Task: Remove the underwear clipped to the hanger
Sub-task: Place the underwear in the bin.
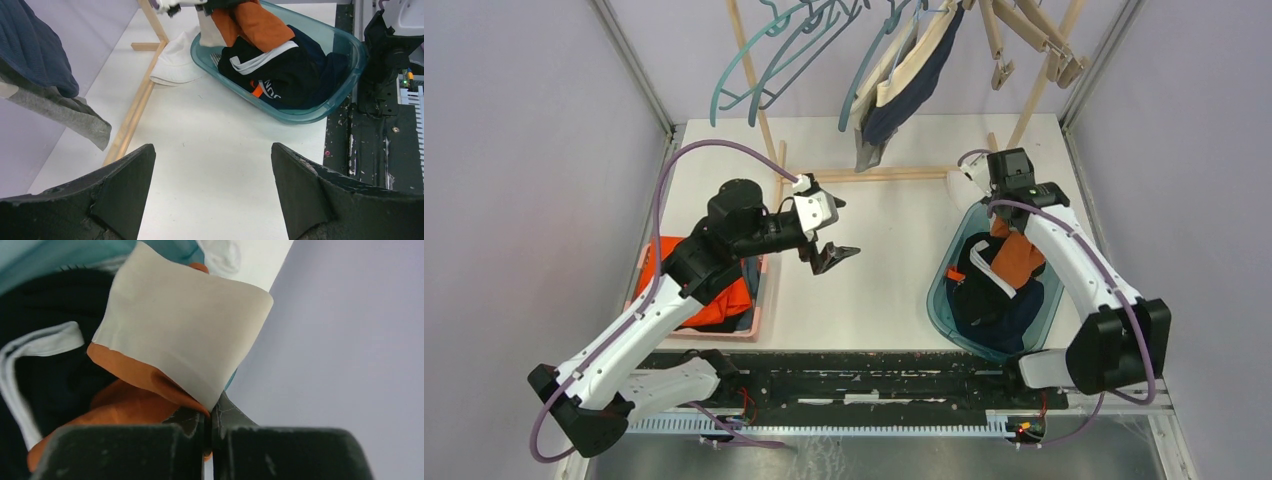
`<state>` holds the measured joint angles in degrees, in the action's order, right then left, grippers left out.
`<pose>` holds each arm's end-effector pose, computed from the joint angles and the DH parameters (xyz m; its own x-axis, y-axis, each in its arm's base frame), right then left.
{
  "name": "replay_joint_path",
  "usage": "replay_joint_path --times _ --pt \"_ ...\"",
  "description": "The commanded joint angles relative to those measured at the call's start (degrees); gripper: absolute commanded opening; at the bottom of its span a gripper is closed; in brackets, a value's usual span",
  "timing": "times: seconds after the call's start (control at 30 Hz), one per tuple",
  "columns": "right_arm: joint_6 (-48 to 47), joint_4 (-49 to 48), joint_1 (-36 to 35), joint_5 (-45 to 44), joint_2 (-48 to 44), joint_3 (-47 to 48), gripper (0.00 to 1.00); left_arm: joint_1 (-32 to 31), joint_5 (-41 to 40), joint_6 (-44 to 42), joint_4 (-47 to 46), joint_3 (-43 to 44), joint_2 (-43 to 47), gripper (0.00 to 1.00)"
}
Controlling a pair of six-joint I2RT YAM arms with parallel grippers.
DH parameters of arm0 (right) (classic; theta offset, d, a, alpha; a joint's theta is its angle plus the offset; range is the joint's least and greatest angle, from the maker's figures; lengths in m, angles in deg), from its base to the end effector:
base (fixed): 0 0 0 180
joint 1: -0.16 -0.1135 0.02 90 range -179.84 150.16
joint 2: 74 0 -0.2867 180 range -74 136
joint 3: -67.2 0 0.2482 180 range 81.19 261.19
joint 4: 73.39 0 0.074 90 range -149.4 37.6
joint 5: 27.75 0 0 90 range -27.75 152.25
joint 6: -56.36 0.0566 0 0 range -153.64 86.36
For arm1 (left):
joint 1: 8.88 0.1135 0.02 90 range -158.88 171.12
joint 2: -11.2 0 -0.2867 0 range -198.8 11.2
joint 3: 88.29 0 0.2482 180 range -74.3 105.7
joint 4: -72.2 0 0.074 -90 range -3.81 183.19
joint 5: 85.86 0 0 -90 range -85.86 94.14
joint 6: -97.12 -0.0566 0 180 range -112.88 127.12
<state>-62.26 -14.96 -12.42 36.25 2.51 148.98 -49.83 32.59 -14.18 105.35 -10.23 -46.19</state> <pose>0.2739 0.0357 0.3152 -0.7148 -0.6006 -0.3583 -0.3208 0.7368 -0.5952 0.1474 -0.1636 0.4159 0.1849 0.2624 -0.9471 0.9235 0.2832 0.2588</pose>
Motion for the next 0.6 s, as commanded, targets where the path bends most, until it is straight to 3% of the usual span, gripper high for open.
replay_joint_path --times 0.0,0.13,0.33,0.47,0.57 --pt "-4.9 -0.9 2.1 -3.6 4.3 -1.1 0.01 0.2 0.6 -2.8 -2.0 0.1 1.8 0.92" --pt "-6.5 -1.2 3.7 -3.2 10.5 -1.5 0.03 0.3 0.5 -3.4 -1.5 -0.1 2.4 0.92" --pt "-7.2 -2.1 5.1 -2.6 16.3 -2.0 0.16 1.4 -1.5 -1.2 -1.9 -0.3 2.8 0.93" --pt "-7.8 -0.9 5.1 -1.1 15.5 -1.9 0.34 2.5 -3.8 0.7 -2.9 0.4 2.8 0.93" --pt "-7.5 1.2 5.1 1.1 13.5 -1.0 0.54 3.4 -7.9 2.4 -3.8 1.5 2.5 0.93"
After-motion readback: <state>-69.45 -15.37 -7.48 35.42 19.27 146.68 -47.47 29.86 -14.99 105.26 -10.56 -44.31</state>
